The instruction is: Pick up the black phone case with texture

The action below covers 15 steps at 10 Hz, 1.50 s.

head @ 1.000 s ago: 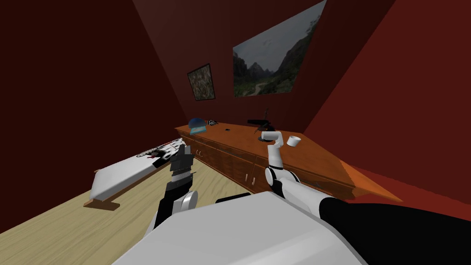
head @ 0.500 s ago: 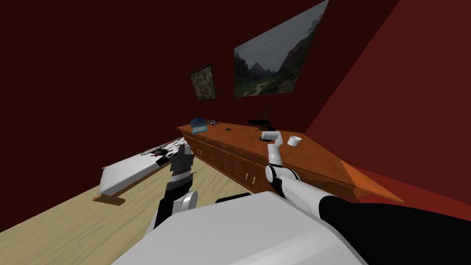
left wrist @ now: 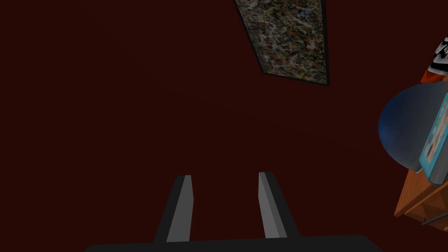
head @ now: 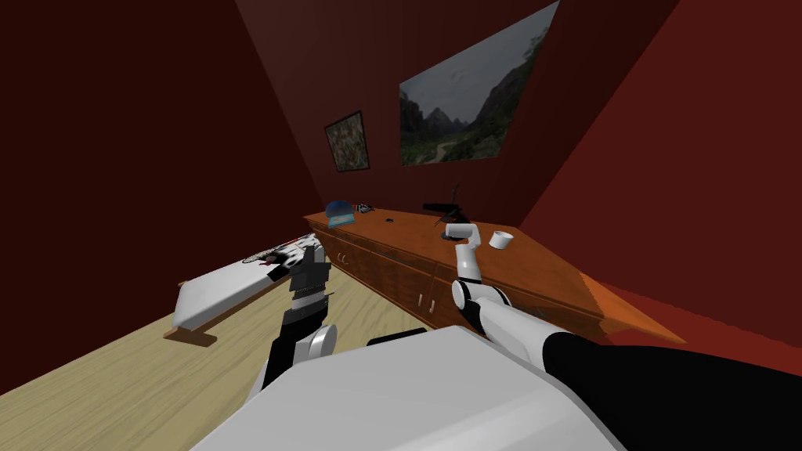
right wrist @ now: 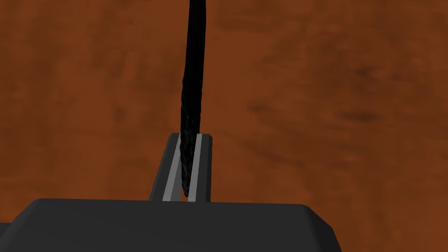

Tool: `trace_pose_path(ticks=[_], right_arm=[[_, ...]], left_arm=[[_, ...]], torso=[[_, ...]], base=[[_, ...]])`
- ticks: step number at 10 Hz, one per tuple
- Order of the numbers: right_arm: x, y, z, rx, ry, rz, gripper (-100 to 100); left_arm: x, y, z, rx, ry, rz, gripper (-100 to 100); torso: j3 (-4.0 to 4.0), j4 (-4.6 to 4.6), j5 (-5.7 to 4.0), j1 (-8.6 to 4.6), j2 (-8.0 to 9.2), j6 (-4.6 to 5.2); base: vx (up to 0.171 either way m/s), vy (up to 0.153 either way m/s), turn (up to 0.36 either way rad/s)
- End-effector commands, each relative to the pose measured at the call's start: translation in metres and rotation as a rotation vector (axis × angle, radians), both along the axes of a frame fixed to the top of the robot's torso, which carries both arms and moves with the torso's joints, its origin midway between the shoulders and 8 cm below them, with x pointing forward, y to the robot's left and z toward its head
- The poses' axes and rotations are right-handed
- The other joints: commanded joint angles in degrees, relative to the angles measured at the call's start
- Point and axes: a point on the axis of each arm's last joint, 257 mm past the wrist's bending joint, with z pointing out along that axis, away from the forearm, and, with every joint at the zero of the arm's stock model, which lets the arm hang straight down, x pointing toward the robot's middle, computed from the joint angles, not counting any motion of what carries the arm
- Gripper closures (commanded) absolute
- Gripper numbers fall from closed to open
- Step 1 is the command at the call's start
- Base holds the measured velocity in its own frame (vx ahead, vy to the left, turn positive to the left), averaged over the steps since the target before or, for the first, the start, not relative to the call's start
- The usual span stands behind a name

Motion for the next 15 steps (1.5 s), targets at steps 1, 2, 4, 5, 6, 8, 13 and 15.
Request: trace_pose_path(ticks=[1,2,4,5,6,8,13,15], right_arm=[[0.000,0.000,0.000,0.000,0.000,0.000,100],[0.000,0.000,0.000,0.000,0.000,0.000,100],[0.000,0.000,0.000,0.001,0.000,-0.001,0],[-0.003,0.004,0.002,0.000,0.001,0.006,100],[-0.006,0.007,0.004,-0.001,0.001,0.009,100],[-0.011,0.013,0.007,-0.001,0.002,0.015,100],[-0.025,0.029,0.013,0.000,0.003,0.032,100],[-0.024,0.027,0.013,0.000,0.003,0.030,0]], left_arm=[[0.000,0.000,0.000,0.000,0.000,0.000,0],[0.000,0.000,0.000,0.000,0.000,0.000,0],[0.000,0.000,0.000,0.000,0.000,0.000,0],[0.000,0.000,0.000,0.000,0.000,0.000,0],[0.000,0.000,0.000,0.000,0.000,0.000,0],[0.000,0.000,0.000,0.000,0.000,0.000,0],[0.000,0.000,0.000,0.000,0.000,0.000,0],[0.000,0.000,0.000,0.000,0.000,0.000,0]], torso=[[0.00,0.00,0.00,0.00,0.00,0.00],[-0.01,-0.01,0.00,0.00,-0.01,-0.01],[-0.02,-0.01,0.01,0.01,-0.03,-0.01],[-0.02,-0.01,0.01,0.02,-0.03,-0.01],[-0.02,0.00,0.02,0.02,-0.06,0.01],[-0.05,-0.01,0.02,0.04,-0.10,0.01],[-0.03,0.01,0.01,0.01,-0.06,0.04],[-0.02,0.00,0.00,0.02,-0.05,0.01]], base=[[0.000,0.000,0.000],[0.000,0.000,0.000],[0.000,0.000,0.000],[0.019,-0.003,-0.043],[0.033,0.002,-0.047],[0.026,-0.002,-0.034],[0.024,-0.003,-0.035],[0.005,0.001,-0.003]])
